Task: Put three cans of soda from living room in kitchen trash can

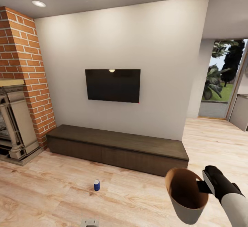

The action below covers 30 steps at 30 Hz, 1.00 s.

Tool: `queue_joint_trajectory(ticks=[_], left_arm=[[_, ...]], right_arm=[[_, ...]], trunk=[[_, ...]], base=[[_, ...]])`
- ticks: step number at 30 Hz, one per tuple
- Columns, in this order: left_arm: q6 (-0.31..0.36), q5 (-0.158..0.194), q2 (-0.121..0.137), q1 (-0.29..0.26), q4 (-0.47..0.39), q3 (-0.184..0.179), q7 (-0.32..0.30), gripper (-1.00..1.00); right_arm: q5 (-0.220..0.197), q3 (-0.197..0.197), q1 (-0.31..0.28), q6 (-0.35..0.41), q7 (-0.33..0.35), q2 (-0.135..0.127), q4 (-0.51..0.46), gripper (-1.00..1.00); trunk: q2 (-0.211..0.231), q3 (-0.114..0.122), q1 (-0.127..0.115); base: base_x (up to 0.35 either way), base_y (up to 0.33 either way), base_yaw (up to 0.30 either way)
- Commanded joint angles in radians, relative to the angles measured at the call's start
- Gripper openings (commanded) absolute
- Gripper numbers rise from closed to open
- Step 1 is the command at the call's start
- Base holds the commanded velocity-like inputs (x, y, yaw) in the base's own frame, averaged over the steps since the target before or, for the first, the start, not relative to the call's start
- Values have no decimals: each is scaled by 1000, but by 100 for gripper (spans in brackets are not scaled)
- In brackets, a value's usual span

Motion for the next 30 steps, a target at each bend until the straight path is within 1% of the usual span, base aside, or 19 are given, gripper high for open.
queue_joint_trajectory(ticks=[1, 7, 11, 19, 30], left_arm=[[0, 0, 0, 0, 0, 0, 0, 100], [-1, 0, -1, 0, 1, 0, 0, 100], [-2, 0, -1, 0, 1, 0, 1, 100], [-2, 0, -2, 0, 1, 0, 1, 100], [-12, 0, -2, 0, 1, 1, 0, 100]], right_arm=[[-4, -2, -11, 8, 3, 0, -2, -100], [-4, -1, -72, 46, 2, 3, 0, -100], [-4, 0, -91, 50, 3, 3, 11, -100], [-2, 2, -111, 50, 2, 6, 47, -100], [7, 2, -136, 47, -7, 3, 58, -100]], trunk=[[0, 0, 0], [0, 0, 0], [0, 0, 0], [0, 0, 0], [0, 0, 0]], base=[[0, 0, 0], [0, 0, 0], [0, 0, 0], [0, 0, 0], [0, 0, 0]])
